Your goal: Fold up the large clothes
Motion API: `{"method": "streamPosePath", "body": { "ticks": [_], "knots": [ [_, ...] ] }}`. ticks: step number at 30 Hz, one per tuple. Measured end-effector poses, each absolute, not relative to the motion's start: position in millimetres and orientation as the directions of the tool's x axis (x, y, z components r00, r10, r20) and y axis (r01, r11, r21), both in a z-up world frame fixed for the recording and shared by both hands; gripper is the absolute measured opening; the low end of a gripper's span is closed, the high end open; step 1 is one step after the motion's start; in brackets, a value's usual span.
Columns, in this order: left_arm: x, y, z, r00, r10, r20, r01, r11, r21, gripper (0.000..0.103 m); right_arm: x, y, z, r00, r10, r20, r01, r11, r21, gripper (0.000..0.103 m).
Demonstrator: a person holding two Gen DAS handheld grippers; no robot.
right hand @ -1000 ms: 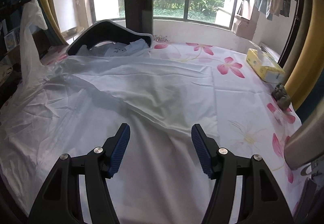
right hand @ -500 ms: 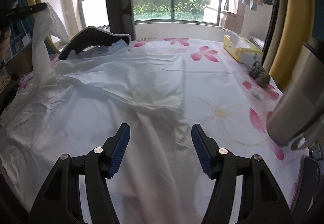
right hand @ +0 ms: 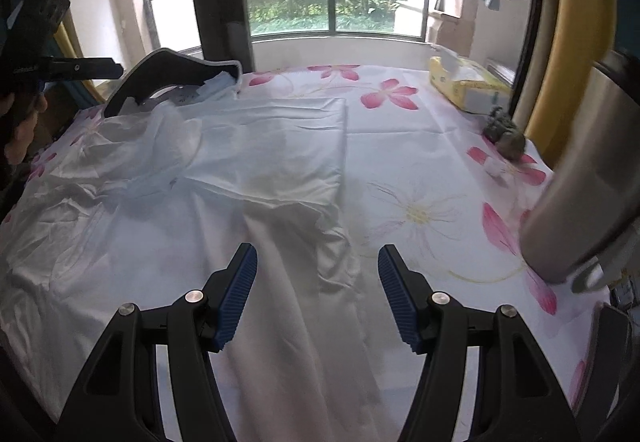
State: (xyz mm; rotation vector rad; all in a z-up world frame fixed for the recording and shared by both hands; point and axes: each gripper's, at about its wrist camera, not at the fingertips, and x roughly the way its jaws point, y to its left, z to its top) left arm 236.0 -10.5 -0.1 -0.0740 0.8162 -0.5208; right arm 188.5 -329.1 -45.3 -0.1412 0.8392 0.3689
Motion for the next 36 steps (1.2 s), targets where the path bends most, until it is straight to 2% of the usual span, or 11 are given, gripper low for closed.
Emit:
{"method": "streamPosePath", "body": {
  "ticks": [7, 14, 22, 34, 36],
  "knots": [
    [193, 88, -40, 0.619, -0.349, -0.703, 0.176, 0.934, -0.309, 0.056, 215, -289, -49, 0.565, 0.308, -0.765, -0.475, 0.880, 0.003, 0.063],
    [160, 146, -78, 0.626, -0.254, -0.737, 0.004, 0.947, -0.322, 0.056, 250, -234, -58, 0.501, 0.346, -0.793, -0.591, 0.806, -0.022, 0.063],
    [159, 163, -96, 0.643, -0.224, -0.732, -0.046, 0.943, -0.330, 0.056, 284, -184, -59, 0.503, 0.320, -0.803, -0.627, 0.775, -0.083, 0.063],
    [153, 171, -101, 0.670, -0.218, -0.709, -0.053, 0.940, -0.338, 0.056, 304, -131, -74, 0.419, 0.353, -0.836, -0.692, 0.721, -0.042, 0.063],
    [153, 171, -101, 0.671, -0.217, -0.708, -0.053, 0.939, -0.339, 0.056, 301, -128, -74, 0.392, 0.386, -0.835, -0.709, 0.705, -0.007, 0.057]
  ]
}}
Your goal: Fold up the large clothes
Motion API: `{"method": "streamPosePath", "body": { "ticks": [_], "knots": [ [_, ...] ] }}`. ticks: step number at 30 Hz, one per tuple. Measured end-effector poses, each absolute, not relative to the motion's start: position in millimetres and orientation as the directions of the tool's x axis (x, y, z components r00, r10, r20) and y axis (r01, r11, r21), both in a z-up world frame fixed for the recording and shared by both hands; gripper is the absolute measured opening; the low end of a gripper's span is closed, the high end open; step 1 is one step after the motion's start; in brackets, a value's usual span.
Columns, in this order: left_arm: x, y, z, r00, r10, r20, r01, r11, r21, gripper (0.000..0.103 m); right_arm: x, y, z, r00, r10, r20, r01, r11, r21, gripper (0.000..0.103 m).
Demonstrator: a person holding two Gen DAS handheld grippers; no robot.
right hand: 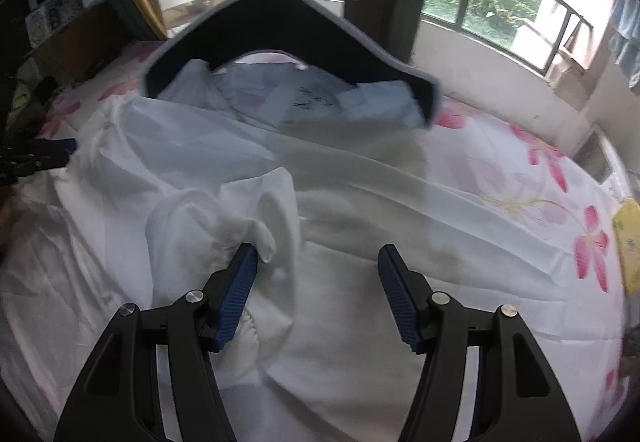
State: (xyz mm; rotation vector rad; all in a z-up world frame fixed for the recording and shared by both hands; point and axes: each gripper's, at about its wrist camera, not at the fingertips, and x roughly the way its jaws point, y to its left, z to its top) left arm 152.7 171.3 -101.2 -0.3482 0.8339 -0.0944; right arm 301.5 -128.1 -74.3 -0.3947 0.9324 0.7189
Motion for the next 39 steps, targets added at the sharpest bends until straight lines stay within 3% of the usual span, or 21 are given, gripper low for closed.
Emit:
{"method": "streamPosePath", "body": {
  "ticks": [2, 4, 13, 18, 24, 26, 28, 39],
  "knots": [
    [153, 171, -101, 0.673, -0.215, -0.708, -0.055, 0.940, -0.337, 0.056, 298, -125, -77, 0.348, 0.424, -0.836, -0.730, 0.683, 0.042, 0.024],
    [153, 169, -101, 0.671, -0.207, -0.712, -0.057, 0.943, -0.327, 0.056, 292, -123, -80, 0.339, 0.441, -0.831, -0.729, 0.682, 0.064, 0.007],
    [156, 160, -100, 0.657, -0.156, -0.738, -0.065, 0.963, -0.262, 0.056, 263, -179, -33, 0.587, 0.373, -0.718, -0.561, 0.827, -0.028, 0.004],
    [159, 160, -98, 0.642, -0.140, -0.754, -0.077, 0.967, -0.244, 0.056, 238, -234, -43, 0.613, 0.288, -0.736, -0.387, 0.921, 0.039, 0.005],
    [157, 156, -87, 0.649, -0.113, -0.753, -0.072, 0.975, -0.209, 0.056, 211, -255, -68, 0.531, 0.259, -0.807, -0.365, 0.929, 0.058, 0.011],
    [158, 155, -82, 0.654, -0.105, -0.749, -0.067, 0.978, -0.196, 0.056, 209, -261, -69, 0.524, 0.265, -0.810, -0.361, 0.930, 0.071, 0.038],
    [160, 155, -78, 0.656, -0.101, -0.748, -0.062, 0.980, -0.187, 0.056, 208, -268, -63, 0.538, 0.285, -0.793, -0.362, 0.928, 0.088, 0.058],
    [181, 161, -80, 0.632, -0.082, -0.771, -0.051, 0.988, -0.147, 0.056, 251, -270, -46, 0.573, 0.301, -0.763, -0.471, 0.882, -0.006, 0.059]
  ]
}}
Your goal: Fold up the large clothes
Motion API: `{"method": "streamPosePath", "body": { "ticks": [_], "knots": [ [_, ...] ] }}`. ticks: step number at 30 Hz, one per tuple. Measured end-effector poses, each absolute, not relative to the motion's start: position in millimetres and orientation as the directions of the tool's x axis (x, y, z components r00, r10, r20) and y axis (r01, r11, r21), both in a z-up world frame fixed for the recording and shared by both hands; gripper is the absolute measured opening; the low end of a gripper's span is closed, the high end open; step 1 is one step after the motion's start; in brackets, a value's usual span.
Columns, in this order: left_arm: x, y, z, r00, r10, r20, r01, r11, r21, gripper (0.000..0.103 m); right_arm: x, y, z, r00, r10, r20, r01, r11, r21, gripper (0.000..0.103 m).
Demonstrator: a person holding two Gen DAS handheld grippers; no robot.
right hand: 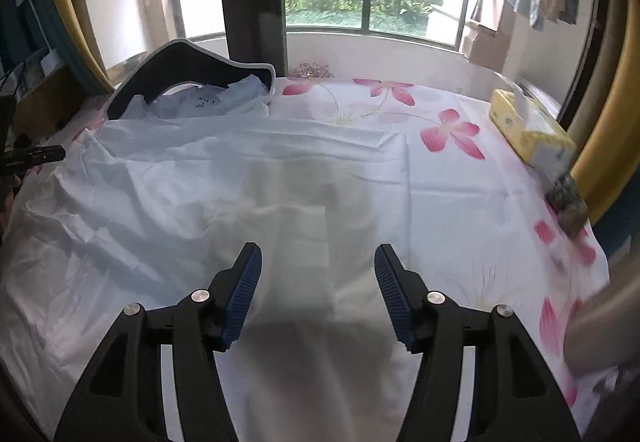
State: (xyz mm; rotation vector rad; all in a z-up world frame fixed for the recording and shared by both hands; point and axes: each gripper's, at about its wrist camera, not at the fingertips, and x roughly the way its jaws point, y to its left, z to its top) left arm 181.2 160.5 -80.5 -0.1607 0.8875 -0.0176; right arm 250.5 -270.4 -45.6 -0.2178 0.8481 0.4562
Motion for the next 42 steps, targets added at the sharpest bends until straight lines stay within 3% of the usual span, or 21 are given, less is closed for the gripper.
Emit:
{"method": "streamPosePath", "body": {
  "ticks": [6, 9, 10, 11, 20, 24, 28, 30, 31, 32, 33, 35, 37, 42],
  "knots": [
    [192, 166, -94, 0.615, -0.088, -0.784, -0.038, 0.989, -0.141, 0.056, 284, -254, -66, 0.451, 0.353, -0.820, -0.543, 0.837, 0.061, 0.059],
    [193, 165, -98, 0.623, -0.072, -0.779, -0.032, 0.993, -0.117, 0.029, 282, -243, -72, 0.441, 0.344, -0.829, -0.572, 0.819, 0.035, 0.056],
    [193, 166, -98, 0.624, -0.078, -0.777, -0.028, 0.992, -0.122, 0.005, 280, -240, -71, 0.436, 0.362, -0.824, -0.589, 0.807, 0.044, 0.031],
    [193, 168, -98, 0.624, -0.102, -0.775, -0.021, 0.989, -0.147, 0.001, 279, -239, -70, 0.431, 0.369, -0.824, -0.597, 0.801, 0.046, 0.008],
    [183, 187, -64, 0.735, -0.019, -0.678, -0.088, 0.988, -0.123, 0.001, 268, -237, -17, 0.594, 0.369, -0.714, -0.565, 0.824, -0.044, 0.006],
    [190, 195, -67, 0.731, -0.011, -0.683, -0.116, 0.983, -0.140, 0.001, 279, -235, -2, 0.634, 0.363, -0.682, -0.551, 0.832, -0.070, 0.006],
    [200, 195, -77, 0.688, -0.033, -0.725, -0.123, 0.979, -0.160, 0.002, 299, -230, -17, 0.628, 0.324, -0.708, -0.532, 0.842, -0.086, 0.006],
    [198, 191, -79, 0.674, -0.036, -0.738, -0.121, 0.980, -0.159, 0.017, 303, -227, -26, 0.626, 0.298, -0.721, -0.517, 0.850, -0.098, 0.007],
    [196, 190, -78, 0.674, -0.039, -0.738, -0.118, 0.980, -0.160, 0.039, 306, -226, -30, 0.624, 0.283, -0.728, -0.509, 0.854, -0.105, 0.008],
    [192, 188, -76, 0.678, -0.044, -0.734, -0.116, 0.979, -0.166, 0.051, 308, -225, -36, 0.620, 0.264, -0.739, -0.500, 0.859, -0.113, 0.011],
    [188, 186, -74, 0.682, -0.051, -0.730, -0.112, 0.979, -0.173, 0.051, 308, -225, -40, 0.616, 0.250, -0.747, -0.493, 0.862, -0.119, 0.016],
    [179, 179, -70, 0.686, -0.065, -0.724, -0.095, 0.980, -0.177, 0.051, 308, -229, -45, 0.617, 0.230, -0.753, -0.472, 0.873, -0.121, 0.051],
    [170, 171, -69, 0.684, -0.071, -0.726, -0.082, 0.982, -0.173, 0.051, 303, -236, -42, 0.623, 0.242, -0.744, -0.461, 0.882, -0.098, 0.068],
    [153, 159, -76, 0.662, -0.091, -0.744, -0.074, 0.980, -0.185, 0.051, 277, -246, -34, 0.634, 0.284, -0.719, -0.504, 0.858, -0.105, 0.069]
  ]
}}
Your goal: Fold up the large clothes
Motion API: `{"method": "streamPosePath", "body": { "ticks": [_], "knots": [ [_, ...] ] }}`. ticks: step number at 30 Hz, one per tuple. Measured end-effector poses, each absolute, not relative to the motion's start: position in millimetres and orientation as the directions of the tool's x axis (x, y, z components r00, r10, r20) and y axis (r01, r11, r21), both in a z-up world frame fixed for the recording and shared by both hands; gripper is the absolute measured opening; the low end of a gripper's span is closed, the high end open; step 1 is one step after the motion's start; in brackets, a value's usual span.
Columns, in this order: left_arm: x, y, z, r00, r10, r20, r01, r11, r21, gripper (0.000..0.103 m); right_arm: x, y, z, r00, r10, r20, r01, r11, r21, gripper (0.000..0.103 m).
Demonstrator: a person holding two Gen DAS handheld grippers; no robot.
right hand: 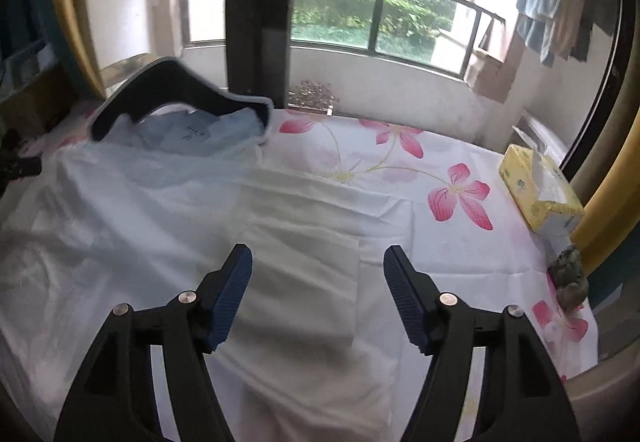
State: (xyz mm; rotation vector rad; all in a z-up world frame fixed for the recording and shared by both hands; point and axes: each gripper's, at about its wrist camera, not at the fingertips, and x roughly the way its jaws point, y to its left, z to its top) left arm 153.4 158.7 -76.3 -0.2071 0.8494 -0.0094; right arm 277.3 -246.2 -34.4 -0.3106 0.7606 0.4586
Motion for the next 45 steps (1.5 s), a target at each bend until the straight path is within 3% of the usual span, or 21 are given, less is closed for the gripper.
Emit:
{"method": "streamPosePath", "body": {
  "ticks": [6, 8, 12, 15, 17, 19, 29, 34, 45],
  "knots": [
    [145, 156, -85, 0.643, -0.095, -0.760, -0.101, 0.973, -0.206, 0.051, 254, -241, -52, 0.599, 0.293, -0.745, -0.595, 0.785, -0.170, 0.067],
    [142, 153, -83, 0.644, -0.102, -0.758, -0.090, 0.974, -0.208, 0.051, 254, -237, -58, 0.586, 0.305, -0.751, -0.621, 0.765, -0.174, 0.058],
    [139, 150, -84, 0.638, -0.106, -0.763, -0.083, 0.975, -0.205, 0.051, 258, -229, -71, 0.576, 0.273, -0.771, -0.639, 0.739, -0.215, 0.056],
    [139, 150, -86, 0.630, -0.106, -0.769, -0.091, 0.974, -0.209, 0.051, 261, -229, -76, 0.545, 0.296, -0.785, -0.660, 0.729, -0.183, 0.042],
    [138, 149, -88, 0.628, -0.108, -0.771, -0.091, 0.973, -0.211, 0.051, 260, -228, -76, 0.523, 0.316, -0.791, -0.677, 0.718, -0.161, 0.012],
    [138, 148, -88, 0.627, -0.108, -0.771, -0.088, 0.974, -0.208, 0.051, 259, -228, -76, 0.521, 0.313, -0.794, -0.680, 0.714, -0.165, 0.006],
    [139, 151, -84, 0.636, -0.108, -0.764, -0.080, 0.976, -0.205, 0.051, 240, -234, -26, 0.553, 0.352, -0.756, -0.673, 0.723, -0.156, 0.004],
    [144, 150, -87, 0.636, -0.117, -0.763, -0.075, 0.975, -0.211, 0.051, 238, -236, -5, 0.473, 0.404, -0.783, -0.719, 0.691, -0.078, 0.004],
    [161, 149, -93, 0.605, -0.094, -0.791, -0.069, 0.983, -0.170, 0.051, 304, -241, -39, 0.478, 0.339, -0.810, -0.636, 0.770, -0.053, 0.005]
  ]
}}
